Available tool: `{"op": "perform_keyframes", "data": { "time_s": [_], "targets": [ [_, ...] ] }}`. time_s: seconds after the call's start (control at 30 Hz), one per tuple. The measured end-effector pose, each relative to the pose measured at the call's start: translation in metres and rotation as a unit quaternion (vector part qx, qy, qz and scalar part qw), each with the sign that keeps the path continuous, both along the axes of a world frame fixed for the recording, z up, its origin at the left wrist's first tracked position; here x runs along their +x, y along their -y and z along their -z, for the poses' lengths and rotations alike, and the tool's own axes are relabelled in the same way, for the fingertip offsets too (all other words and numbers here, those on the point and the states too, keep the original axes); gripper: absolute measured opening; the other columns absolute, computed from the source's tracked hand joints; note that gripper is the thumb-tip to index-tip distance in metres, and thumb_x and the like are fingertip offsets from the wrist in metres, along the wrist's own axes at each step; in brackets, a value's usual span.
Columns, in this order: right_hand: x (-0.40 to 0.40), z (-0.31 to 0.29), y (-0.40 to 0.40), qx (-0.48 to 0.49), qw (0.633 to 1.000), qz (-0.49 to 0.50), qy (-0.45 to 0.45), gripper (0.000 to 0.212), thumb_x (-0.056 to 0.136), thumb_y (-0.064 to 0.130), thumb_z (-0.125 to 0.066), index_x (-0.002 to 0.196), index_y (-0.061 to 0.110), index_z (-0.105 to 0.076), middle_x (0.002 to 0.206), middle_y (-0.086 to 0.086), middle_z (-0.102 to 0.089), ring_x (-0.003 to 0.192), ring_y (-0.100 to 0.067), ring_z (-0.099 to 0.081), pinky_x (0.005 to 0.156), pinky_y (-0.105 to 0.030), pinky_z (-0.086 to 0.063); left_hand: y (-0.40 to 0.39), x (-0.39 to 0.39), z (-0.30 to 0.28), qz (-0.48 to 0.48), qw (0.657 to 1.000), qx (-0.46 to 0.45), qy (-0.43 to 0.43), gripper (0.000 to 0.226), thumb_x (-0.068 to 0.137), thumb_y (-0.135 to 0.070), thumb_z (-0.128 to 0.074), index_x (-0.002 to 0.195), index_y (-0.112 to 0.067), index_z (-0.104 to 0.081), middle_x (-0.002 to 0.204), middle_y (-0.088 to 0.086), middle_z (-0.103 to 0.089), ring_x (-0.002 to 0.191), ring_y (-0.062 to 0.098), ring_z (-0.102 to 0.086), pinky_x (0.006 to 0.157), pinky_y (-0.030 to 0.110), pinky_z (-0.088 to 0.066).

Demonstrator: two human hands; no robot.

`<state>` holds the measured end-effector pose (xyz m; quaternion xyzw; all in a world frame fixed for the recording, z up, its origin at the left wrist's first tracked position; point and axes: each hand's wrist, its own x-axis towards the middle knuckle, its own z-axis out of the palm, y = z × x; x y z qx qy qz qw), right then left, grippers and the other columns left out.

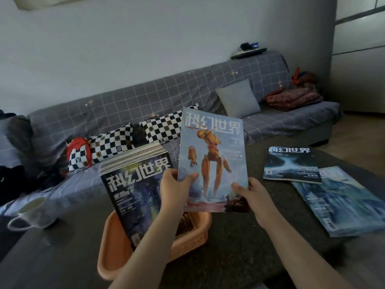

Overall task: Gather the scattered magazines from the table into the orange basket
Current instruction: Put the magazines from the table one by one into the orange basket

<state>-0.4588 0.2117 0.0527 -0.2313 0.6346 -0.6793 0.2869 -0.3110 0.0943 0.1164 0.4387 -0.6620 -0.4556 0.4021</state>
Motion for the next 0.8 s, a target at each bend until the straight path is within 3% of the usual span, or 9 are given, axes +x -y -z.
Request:
{"op": "perform_keyframes", "data": {
  "time_s": [0.07,0.17,0.33,0.4,0.53,0.67,0.73,0.8],
  "targets": [
    [0.013,-0.008,0.001,-0.016,1.000,-0.023,-0.009,0.031,0.084,0.026,-0.065,0.110,0.018,-0.052,0.107,-0.003,-0.063,0.095,-0.019,-0.063,0.084,-0.039,-0.052,-0.005,0.021,-0.005,-0.011,0.999,-0.022,-0.020,0.030,0.075,-0.033,-0.079,0.089,-0.029,-0.053,0.090,-0.004,-0.068,0.075,0.015,-0.069,0.064,0.040,-0.061],
    [0.031,-0.019,0.006,-0.033,0.998,-0.054,-0.025,0.036,0.083,0.027,-0.067,0.114,0.019,-0.051,0.108,0.000,-0.063,0.096,-0.017,-0.064,0.083,-0.040,-0.054,-0.008,0.051,-0.007,-0.020,0.998,-0.038,-0.055,0.026,0.078,-0.031,-0.077,0.088,-0.026,-0.054,0.089,0.002,-0.069,0.074,0.022,-0.071,0.064,0.048,-0.060],
    [0.060,-0.026,0.027,-0.049,0.991,-0.098,-0.073,0.028,0.082,0.028,-0.067,0.103,0.034,-0.049,0.104,0.008,-0.064,0.087,-0.005,-0.066,0.064,-0.022,-0.053,-0.001,0.097,0.001,-0.035,0.993,-0.042,-0.105,0.024,0.080,-0.025,-0.076,0.093,-0.025,-0.056,0.091,0.009,-0.071,0.078,0.031,-0.071,0.069,0.054,-0.059],
    [0.070,-0.027,0.037,-0.048,0.988,-0.116,-0.085,0.027,0.082,0.028,-0.066,0.100,0.037,-0.048,0.105,0.007,-0.064,0.088,-0.006,-0.066,0.065,-0.024,-0.055,0.004,0.112,0.008,-0.047,0.991,-0.046,-0.120,0.022,0.081,-0.024,-0.075,0.094,-0.028,-0.057,0.091,0.004,-0.072,0.077,0.026,-0.072,0.065,0.048,-0.060],
    [0.088,-0.023,0.056,-0.038,0.982,-0.145,-0.113,0.025,0.083,0.030,-0.065,0.099,0.039,-0.047,0.105,0.008,-0.063,0.088,-0.005,-0.065,0.064,-0.022,-0.054,0.011,0.134,0.023,-0.067,0.984,-0.059,-0.152,0.018,0.086,-0.020,-0.069,0.091,-0.032,-0.056,0.083,-0.010,-0.073,0.066,0.008,-0.071,0.050,0.022,-0.055],
    [0.098,-0.013,0.073,-0.002,0.976,-0.159,-0.149,0.023,0.084,0.032,-0.064,0.098,0.039,-0.046,0.099,0.014,-0.060,0.080,0.002,-0.062,0.050,-0.012,-0.048,0.019,0.147,0.041,-0.075,0.985,-0.027,-0.155,0.017,0.087,-0.022,-0.067,0.096,-0.030,-0.055,0.085,-0.015,-0.072,0.070,0.011,-0.073,0.052,0.027,-0.058],
    [0.102,-0.006,0.081,0.017,0.972,-0.163,-0.171,0.030,0.084,0.032,-0.064,0.108,0.037,-0.046,0.098,0.018,-0.057,0.082,0.002,-0.060,0.053,-0.013,-0.048,0.025,0.151,0.050,-0.083,0.985,-0.018,-0.148,0.017,0.087,-0.021,-0.067,0.098,-0.029,-0.056,0.086,-0.010,-0.073,0.072,0.012,-0.073,0.052,0.027,-0.058],
    [0.103,0.001,0.088,0.032,0.965,-0.156,-0.207,0.040,0.084,0.031,-0.065,0.116,0.038,-0.042,0.104,0.020,-0.053,0.095,-0.002,-0.057,0.070,-0.022,-0.051,0.031,0.154,0.059,-0.091,0.988,-0.005,-0.127,0.021,0.086,-0.020,-0.068,0.103,-0.025,-0.057,0.090,-0.004,-0.073,0.074,0.013,-0.073,0.055,0.033,-0.059]
  ]
}}
